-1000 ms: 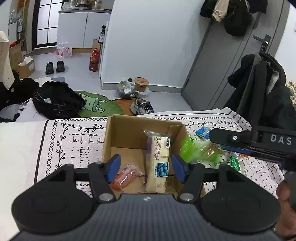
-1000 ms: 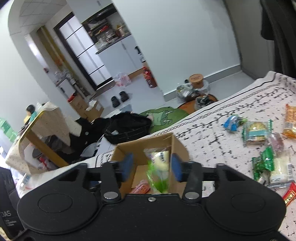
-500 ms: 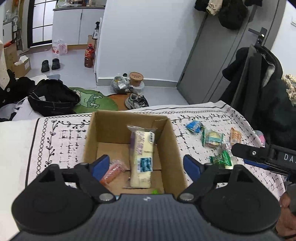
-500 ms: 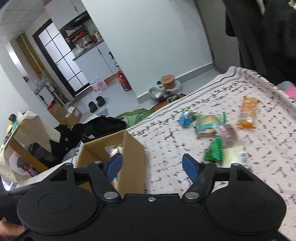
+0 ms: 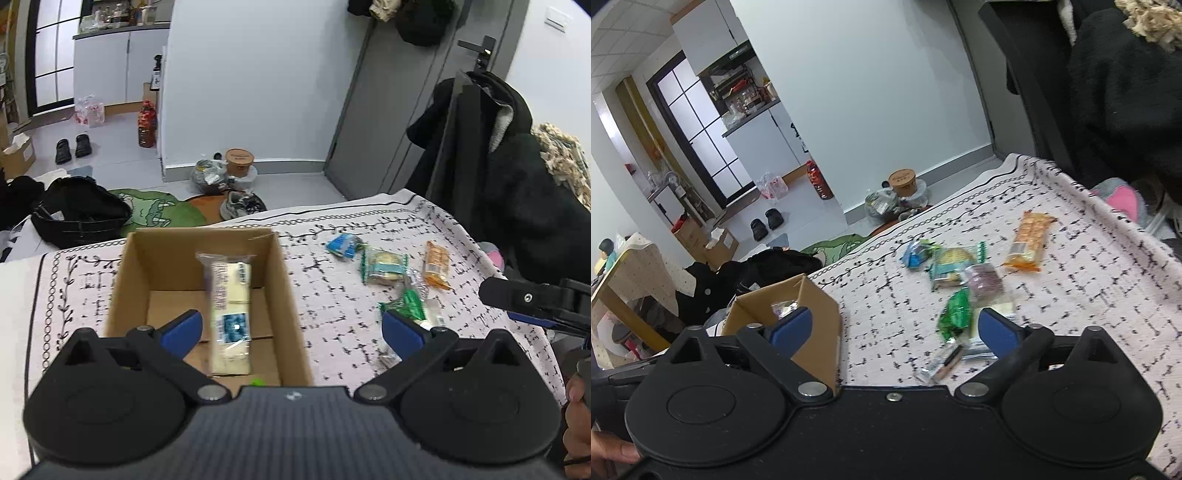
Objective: Organize snacks
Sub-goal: 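Move both tools back toward the remaining snacks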
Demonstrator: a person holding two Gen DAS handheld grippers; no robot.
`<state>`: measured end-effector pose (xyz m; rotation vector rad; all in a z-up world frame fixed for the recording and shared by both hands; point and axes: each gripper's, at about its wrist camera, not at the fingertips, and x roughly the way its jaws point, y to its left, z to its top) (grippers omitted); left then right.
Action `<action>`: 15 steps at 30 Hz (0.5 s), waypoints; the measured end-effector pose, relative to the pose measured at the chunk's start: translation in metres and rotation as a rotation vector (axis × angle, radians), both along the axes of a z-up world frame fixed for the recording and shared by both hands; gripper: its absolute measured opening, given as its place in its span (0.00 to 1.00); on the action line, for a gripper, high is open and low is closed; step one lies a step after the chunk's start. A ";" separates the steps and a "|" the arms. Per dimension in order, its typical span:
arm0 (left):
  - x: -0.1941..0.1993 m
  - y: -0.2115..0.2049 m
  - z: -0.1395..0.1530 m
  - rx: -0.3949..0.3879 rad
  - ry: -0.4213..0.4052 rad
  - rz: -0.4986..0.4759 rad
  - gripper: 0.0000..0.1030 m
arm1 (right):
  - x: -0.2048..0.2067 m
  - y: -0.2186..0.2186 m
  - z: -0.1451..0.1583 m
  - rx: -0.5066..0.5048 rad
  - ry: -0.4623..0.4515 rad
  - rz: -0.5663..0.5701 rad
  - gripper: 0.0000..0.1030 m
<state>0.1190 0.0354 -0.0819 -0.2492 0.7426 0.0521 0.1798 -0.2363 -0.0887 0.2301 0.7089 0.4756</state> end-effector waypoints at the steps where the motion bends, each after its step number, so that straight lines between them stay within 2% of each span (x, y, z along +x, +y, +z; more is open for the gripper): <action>1: 0.001 -0.003 0.000 -0.001 0.002 -0.013 1.00 | 0.000 -0.005 0.000 -0.001 0.000 -0.005 0.97; 15: 0.021 -0.041 0.001 -0.001 0.014 -0.093 1.00 | -0.002 -0.057 -0.011 -0.019 0.022 -0.084 1.00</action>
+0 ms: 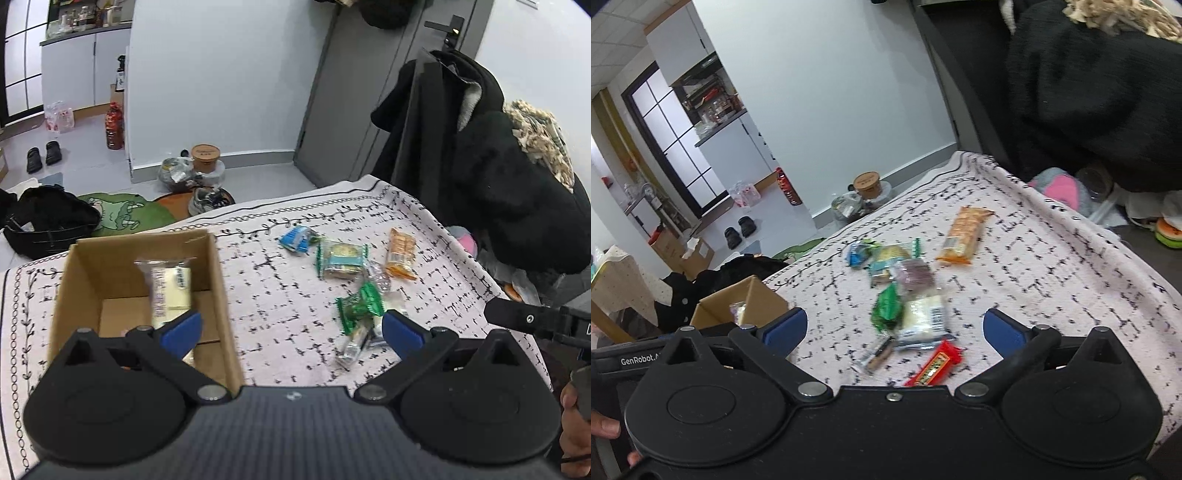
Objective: Organize snacks
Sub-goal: 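Move both tools back toward the remaining snacks, then grasp the red candy bar with the right tool while the left tool grasps the white stick packet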
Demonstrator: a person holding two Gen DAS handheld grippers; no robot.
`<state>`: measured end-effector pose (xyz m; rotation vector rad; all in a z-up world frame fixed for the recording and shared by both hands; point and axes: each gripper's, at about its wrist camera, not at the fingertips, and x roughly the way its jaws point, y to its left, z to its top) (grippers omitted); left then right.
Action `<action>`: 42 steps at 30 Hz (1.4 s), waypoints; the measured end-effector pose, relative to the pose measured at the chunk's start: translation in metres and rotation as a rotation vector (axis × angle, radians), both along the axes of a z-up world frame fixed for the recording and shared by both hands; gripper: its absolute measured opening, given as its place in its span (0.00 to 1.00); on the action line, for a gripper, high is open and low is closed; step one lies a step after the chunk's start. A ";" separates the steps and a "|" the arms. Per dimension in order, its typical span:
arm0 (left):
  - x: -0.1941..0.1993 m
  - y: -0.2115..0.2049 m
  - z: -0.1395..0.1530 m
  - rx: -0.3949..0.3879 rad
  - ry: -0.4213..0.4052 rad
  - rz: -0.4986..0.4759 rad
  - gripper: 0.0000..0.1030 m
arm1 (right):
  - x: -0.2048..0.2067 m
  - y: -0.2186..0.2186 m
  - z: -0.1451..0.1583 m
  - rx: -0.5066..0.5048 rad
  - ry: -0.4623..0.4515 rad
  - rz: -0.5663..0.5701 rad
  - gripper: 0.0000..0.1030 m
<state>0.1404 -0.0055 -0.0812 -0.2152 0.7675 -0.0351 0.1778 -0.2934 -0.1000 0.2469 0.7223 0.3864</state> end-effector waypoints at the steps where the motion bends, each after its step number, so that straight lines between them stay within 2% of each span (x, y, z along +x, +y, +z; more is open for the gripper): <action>1: 0.002 -0.004 0.000 0.004 0.001 -0.006 1.00 | -0.001 -0.002 0.000 -0.002 0.001 -0.003 1.00; 10: 0.014 -0.033 -0.009 0.009 0.034 -0.071 1.00 | 0.005 -0.035 -0.014 -0.022 0.024 -0.052 1.00; 18: 0.027 -0.056 -0.026 0.027 0.061 -0.122 1.00 | 0.012 -0.044 -0.035 -0.034 0.062 -0.057 0.99; 21: 0.033 -0.061 -0.034 0.035 0.074 -0.134 0.98 | 0.016 -0.042 -0.041 -0.016 0.082 -0.046 0.94; 25: 0.040 -0.066 -0.044 0.045 0.078 -0.145 0.97 | 0.021 -0.039 -0.051 0.005 0.128 -0.053 0.78; 35: 0.053 -0.075 -0.069 0.053 0.112 -0.165 0.80 | 0.032 -0.030 -0.070 0.026 0.185 -0.065 0.64; 42: 0.062 -0.077 -0.083 0.046 0.128 -0.169 0.65 | 0.036 -0.022 -0.082 0.024 0.207 -0.066 0.59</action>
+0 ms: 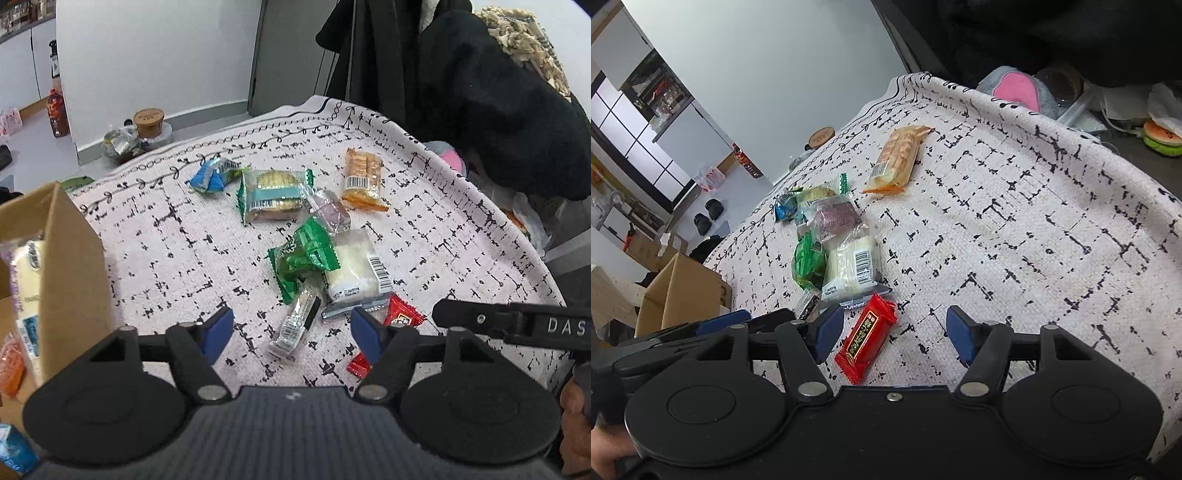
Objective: Organize snacks
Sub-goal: 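Grasp the red candy bar with the right tool while the left tool grasps the white stick packet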
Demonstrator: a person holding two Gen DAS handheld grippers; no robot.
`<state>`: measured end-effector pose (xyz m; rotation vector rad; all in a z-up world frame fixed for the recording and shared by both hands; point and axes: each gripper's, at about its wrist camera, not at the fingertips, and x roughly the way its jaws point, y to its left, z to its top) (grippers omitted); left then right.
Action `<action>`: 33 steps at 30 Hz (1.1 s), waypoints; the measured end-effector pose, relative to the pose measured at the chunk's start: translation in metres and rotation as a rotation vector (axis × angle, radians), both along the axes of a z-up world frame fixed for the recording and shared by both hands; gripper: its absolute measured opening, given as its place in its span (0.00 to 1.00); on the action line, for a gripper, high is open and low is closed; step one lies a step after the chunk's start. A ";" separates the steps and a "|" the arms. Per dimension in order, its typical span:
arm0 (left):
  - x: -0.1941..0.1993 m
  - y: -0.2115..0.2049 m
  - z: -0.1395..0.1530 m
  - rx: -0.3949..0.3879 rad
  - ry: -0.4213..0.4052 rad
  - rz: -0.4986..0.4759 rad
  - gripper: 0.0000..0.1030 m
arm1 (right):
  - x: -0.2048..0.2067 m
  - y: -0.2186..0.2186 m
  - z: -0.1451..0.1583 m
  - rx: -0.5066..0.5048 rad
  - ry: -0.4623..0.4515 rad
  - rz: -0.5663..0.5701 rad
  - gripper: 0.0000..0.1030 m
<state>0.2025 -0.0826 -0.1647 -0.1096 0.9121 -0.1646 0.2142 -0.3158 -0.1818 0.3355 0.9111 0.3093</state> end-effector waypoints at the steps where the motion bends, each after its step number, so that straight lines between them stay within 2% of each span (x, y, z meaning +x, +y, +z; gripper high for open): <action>1: 0.002 0.000 -0.003 -0.003 0.003 -0.001 0.65 | 0.000 0.001 -0.002 -0.003 0.002 0.001 0.59; 8: 0.012 -0.004 -0.023 0.005 -0.003 -0.012 0.54 | 0.005 0.009 -0.012 -0.010 0.025 0.009 0.56; 14: 0.014 0.000 -0.032 -0.014 0.024 0.005 0.34 | 0.009 0.016 -0.023 0.000 0.051 0.012 0.49; 18: 0.012 -0.004 -0.032 -0.028 0.038 -0.018 0.20 | 0.011 0.021 -0.026 0.003 0.052 0.021 0.48; 24: 0.001 -0.009 -0.033 -0.031 0.063 -0.053 0.18 | 0.013 0.028 -0.029 -0.014 0.039 0.038 0.46; 26: 0.000 -0.010 -0.033 -0.026 0.068 -0.060 0.18 | 0.014 0.030 -0.029 -0.037 0.034 0.040 0.33; 33: -0.003 -0.003 -0.024 -0.030 0.079 -0.051 0.17 | 0.011 0.025 -0.025 -0.027 0.026 0.041 0.23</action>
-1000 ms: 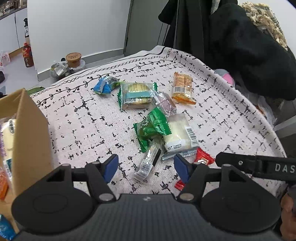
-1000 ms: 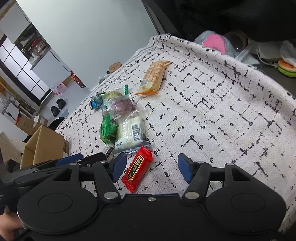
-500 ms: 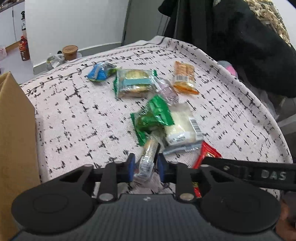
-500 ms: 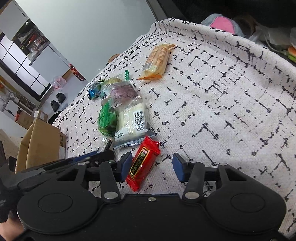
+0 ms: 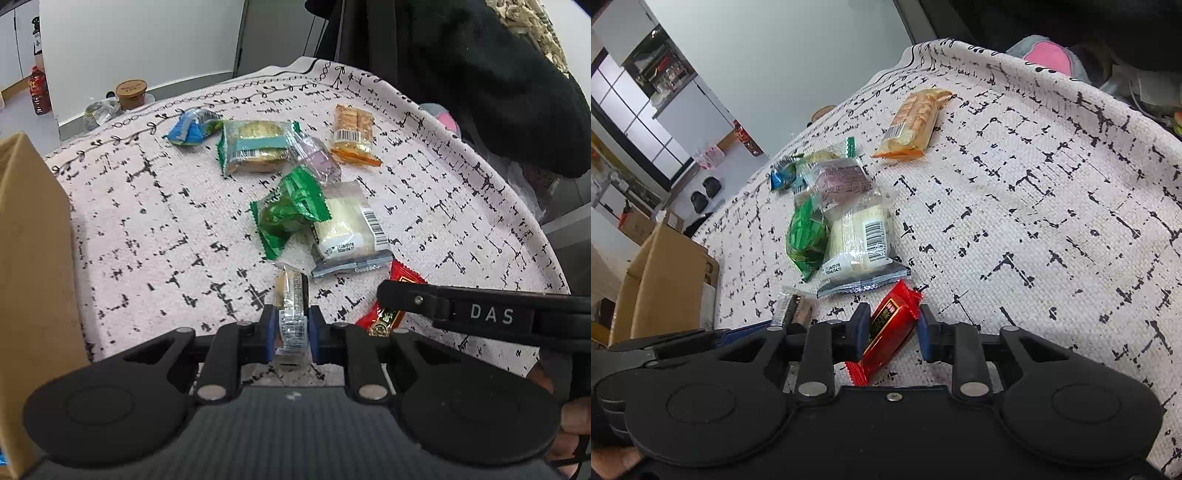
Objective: Organize snacks
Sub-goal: 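Grasp the red candy bar with the right tool while the left tool grasps the white stick packet, then carry the red candy bar and stick packet over the cardboard box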
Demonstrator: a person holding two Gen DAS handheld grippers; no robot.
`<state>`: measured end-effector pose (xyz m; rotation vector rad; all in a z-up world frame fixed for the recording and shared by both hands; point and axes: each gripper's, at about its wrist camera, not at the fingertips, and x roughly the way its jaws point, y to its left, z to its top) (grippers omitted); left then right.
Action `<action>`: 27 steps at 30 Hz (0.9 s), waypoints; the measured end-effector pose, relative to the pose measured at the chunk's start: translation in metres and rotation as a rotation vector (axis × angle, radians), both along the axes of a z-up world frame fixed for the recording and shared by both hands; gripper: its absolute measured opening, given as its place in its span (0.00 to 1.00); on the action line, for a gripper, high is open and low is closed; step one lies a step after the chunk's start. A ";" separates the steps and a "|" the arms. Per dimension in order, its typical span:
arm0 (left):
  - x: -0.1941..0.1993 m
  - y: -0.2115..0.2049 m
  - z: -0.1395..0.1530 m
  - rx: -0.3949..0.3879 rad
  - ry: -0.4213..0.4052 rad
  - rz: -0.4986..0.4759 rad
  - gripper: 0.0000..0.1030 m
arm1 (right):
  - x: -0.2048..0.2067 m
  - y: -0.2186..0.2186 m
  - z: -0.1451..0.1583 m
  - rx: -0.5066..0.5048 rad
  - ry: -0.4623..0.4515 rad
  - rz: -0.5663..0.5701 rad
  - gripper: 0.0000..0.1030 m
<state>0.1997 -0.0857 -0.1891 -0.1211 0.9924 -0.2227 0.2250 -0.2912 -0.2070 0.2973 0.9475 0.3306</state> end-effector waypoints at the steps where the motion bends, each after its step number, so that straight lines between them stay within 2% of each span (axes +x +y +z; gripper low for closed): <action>1: -0.001 0.002 0.003 -0.005 0.001 0.001 0.17 | -0.001 -0.002 0.002 0.006 -0.001 -0.006 0.21; 5: -0.006 0.008 0.017 -0.010 -0.007 0.008 0.17 | -0.005 -0.007 0.010 0.022 -0.014 -0.025 0.17; 11: -0.016 0.016 0.046 -0.033 -0.070 0.036 0.17 | -0.016 -0.009 0.026 0.043 -0.050 -0.020 0.15; 16: -0.025 0.029 0.067 -0.068 -0.101 0.086 0.17 | -0.028 -0.009 0.052 0.057 -0.116 0.004 0.15; 25: -0.046 0.048 0.098 -0.054 -0.174 0.123 0.17 | -0.037 0.007 0.081 0.065 -0.178 0.021 0.15; 27: -0.050 0.049 0.101 -0.026 -0.192 0.122 0.17 | -0.039 0.012 0.088 0.066 -0.195 0.029 0.15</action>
